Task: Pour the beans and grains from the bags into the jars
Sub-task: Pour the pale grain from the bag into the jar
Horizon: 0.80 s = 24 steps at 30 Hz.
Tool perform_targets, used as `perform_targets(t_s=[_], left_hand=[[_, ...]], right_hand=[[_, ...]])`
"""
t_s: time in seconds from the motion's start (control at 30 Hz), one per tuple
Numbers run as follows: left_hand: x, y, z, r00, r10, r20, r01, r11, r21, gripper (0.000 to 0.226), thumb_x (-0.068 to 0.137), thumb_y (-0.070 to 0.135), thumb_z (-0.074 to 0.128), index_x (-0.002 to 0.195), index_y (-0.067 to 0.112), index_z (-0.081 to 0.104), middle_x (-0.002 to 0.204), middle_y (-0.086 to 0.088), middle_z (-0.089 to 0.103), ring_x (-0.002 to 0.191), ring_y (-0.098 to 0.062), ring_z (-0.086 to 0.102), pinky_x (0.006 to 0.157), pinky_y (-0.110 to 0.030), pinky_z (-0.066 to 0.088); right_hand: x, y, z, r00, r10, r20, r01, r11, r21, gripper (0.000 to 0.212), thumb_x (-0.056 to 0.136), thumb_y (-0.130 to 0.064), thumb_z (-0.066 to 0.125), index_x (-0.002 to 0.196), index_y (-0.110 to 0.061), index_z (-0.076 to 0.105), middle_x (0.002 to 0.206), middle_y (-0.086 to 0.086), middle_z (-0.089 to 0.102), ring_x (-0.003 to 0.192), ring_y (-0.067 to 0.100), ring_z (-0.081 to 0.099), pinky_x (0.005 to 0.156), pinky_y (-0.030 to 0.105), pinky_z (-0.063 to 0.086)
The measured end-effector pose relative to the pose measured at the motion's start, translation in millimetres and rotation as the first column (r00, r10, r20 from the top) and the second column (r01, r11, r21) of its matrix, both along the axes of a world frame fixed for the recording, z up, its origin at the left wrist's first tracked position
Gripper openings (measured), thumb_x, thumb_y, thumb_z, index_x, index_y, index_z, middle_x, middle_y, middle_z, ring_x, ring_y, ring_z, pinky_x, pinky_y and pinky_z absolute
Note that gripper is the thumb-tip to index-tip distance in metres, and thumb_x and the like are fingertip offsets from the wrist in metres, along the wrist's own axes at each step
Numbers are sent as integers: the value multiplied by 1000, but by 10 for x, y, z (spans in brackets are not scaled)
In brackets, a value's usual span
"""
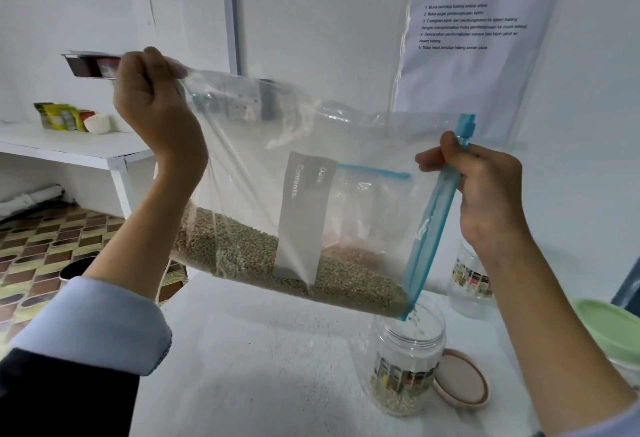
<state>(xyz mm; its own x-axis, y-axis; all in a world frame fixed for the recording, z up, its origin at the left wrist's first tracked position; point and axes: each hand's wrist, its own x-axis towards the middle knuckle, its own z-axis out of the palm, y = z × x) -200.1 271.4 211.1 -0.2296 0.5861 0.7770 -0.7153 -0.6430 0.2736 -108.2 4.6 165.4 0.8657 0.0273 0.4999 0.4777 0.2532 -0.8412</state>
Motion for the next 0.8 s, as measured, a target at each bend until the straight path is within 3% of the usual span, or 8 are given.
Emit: perform_targets(t_s=[0.23, 0.5, 0.6, 0.67, 0.8], left_hand=[[10, 29, -14, 1000, -6, -7, 6, 1000, -6, 36, 94, 2, 41, 64, 21, 46, 51, 21, 56, 52, 5, 45, 56, -10, 33], [-6, -25, -19, 1000, 24, -14, -24, 1000, -5, 41, 95, -3, 37, 65, 25, 38, 48, 28, 50, 50, 10, 43, 55, -6, 32], [2, -35, -35, 999, 27, -19, -27, 1000, 0, 42, 95, -2, 37, 64, 26, 38, 48, 28, 50, 50, 10, 42, 56, -6, 32], [3, -43, -30, 999, 33, -19, -33, 999, 3, 42, 95, -3, 38, 64, 26, 37, 48, 29, 50, 51, 10, 42, 57, -6, 32], [24, -34, -18, 999, 29, -13, -29, 1000, 11, 40, 95, -2, 38, 65, 25, 40, 49, 27, 51, 51, 9, 44, 57, -7, 33]], right_hand=[[-10, 33, -33, 1000, -17, -11, 18, 999, 43, 28, 90, -21, 63, 63, -18, 71, 66, -7, 72, 75, 13, 67, 84, 23, 48], [-5, 25, -3, 999, -46, -12, 46, 997, 59, 27, 92, -23, 62, 67, -18, 70, 64, -12, 71, 73, 4, 64, 81, 20, 45], [-5, 41, -26, 999, -47, -5, 47, 998, 40, 28, 91, -23, 63, 64, -19, 70, 64, -10, 71, 76, 8, 64, 82, 21, 46], [-5, 49, -50, 998, -65, -19, 66, 992, 109, 33, 91, -21, 63, 59, -21, 70, 64, -7, 71, 73, 9, 64, 79, 20, 47], [-38, 64, -57, 1000, -28, 1, 28, 997, 71, 30, 91, -21, 62, 62, -17, 70, 62, -9, 71, 68, 4, 63, 69, 9, 46]])
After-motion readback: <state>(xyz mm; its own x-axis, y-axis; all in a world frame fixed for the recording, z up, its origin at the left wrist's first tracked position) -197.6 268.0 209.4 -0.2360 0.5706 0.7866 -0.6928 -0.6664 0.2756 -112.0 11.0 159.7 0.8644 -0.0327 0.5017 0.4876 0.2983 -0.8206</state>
